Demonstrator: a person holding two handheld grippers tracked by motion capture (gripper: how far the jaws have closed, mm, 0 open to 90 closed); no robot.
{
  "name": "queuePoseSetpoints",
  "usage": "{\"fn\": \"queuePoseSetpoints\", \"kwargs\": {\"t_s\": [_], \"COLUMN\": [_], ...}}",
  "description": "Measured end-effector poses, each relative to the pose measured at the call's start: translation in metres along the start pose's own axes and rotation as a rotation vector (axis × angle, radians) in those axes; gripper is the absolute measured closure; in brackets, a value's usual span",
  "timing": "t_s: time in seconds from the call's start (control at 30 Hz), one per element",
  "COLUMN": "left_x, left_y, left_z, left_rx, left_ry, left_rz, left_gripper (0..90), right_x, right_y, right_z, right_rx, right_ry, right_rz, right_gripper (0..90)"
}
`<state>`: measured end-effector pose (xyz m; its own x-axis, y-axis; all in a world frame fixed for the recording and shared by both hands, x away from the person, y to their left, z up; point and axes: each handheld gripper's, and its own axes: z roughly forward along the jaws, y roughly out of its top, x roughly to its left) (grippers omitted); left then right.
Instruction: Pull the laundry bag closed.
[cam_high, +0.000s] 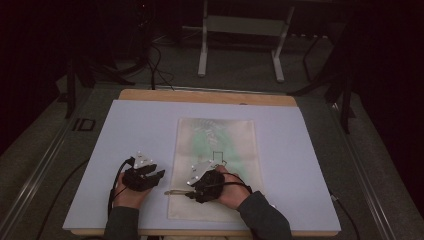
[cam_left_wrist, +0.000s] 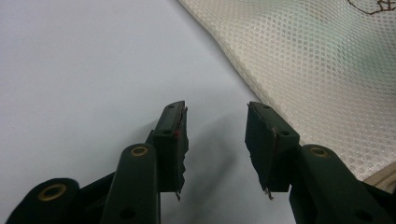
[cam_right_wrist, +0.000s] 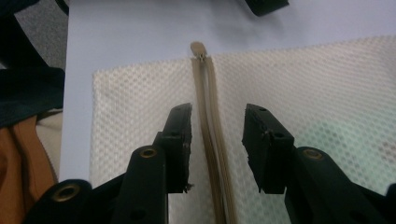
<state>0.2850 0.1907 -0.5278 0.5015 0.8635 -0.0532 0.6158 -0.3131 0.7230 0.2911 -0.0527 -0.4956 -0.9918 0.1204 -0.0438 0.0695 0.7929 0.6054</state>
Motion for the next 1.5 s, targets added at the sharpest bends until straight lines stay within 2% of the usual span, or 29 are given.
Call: {"fn": "queuePoseSetpoints", "kwargs": {"t_s": [0.47,0.53,0.87,1.13,1.5], "left_x": [0.0,0.001,0.003,0.004,0.006], "left_y": [0.0,0.0,-0.001,-0.002,-0.003], "left_z": [0.0,-0.001,-0.002,-0.003,-0.005], "left_rx": [-0.007,-0.006,-0.01,-0.014,-0.02], "left_ry": [0.004,0.003,0.008,0.009,0.018], "left_rz": [-0.004,-0.004,-0.013,-0.021,-0.031], "left_gripper": [57.7,57.7,57.7,57.7,57.6], "right_x": [0.003,0.004,0.003,0.004,0.0], "right_y": [0.02,0.026,0.035,0.043,0.047], "right_z": [0.02,0.027,0.035,0.049,0.063], "right_rx": [-0.019,-0.02,-0.024,-0.011,0.019], "right_ry": [0.032,0.039,0.049,0.053,0.045], "right_rz": [-0.014,-0.019,-0.019,-0.021,-0.011], "right_gripper": [64.2,66.3,70.1,74.6,73.3]}}
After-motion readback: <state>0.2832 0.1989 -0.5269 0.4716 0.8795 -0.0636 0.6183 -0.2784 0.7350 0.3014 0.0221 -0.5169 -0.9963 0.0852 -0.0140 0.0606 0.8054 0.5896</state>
